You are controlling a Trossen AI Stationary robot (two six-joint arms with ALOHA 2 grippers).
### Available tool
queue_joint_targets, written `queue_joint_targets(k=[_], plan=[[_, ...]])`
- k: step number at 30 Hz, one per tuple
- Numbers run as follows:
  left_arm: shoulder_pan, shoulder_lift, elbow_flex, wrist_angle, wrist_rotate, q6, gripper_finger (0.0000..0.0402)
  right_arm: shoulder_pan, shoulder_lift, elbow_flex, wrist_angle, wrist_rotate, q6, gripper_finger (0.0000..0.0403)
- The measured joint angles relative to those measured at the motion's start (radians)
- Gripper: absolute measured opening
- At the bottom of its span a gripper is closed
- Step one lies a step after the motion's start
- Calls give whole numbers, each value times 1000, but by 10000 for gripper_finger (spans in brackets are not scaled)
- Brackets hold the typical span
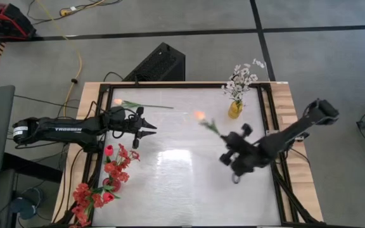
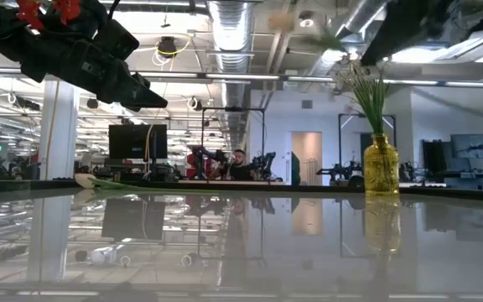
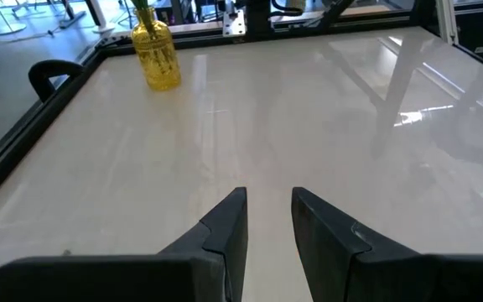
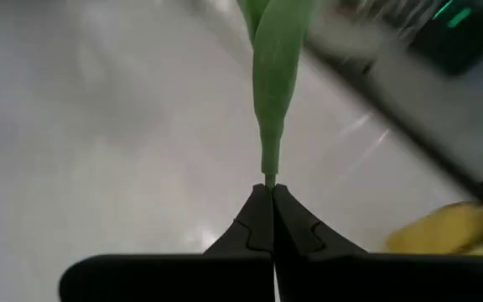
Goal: Sort flowers into vase by color
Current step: Put the bottom of the white tulip into the yellow vase
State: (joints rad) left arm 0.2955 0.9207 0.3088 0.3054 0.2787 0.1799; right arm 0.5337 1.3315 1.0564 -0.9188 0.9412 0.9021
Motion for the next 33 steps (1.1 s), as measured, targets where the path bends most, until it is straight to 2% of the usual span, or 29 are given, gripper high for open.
queue_joint_targets(k=[3,8,9,14,18,22,29,33], plan=[[0,0,0,0,0,0,84,87,-111,-64,-31,223,98,16],[0,0,0,-1,0,0,84,192,-313,-268,-40,582,328,16],[0,0,0,-1,0,0,84,198,-347,-303,-43,621,359,16],[0,0,0,4,-5,-3,84,120,-490,-396,-80,629,380,16],[0,0,0,36,-6,-9,84,9,-569,-410,-130,629,343,16],[1,0,0,74,-6,-32,84,-75,-648,-409,-223,632,375,16],[1,0,0,101,-6,-86,84,-121,-759,-409,-292,630,514,16],[1,0,2,122,-5,-122,84,-109,-817,-409,-293,628,518,16]])
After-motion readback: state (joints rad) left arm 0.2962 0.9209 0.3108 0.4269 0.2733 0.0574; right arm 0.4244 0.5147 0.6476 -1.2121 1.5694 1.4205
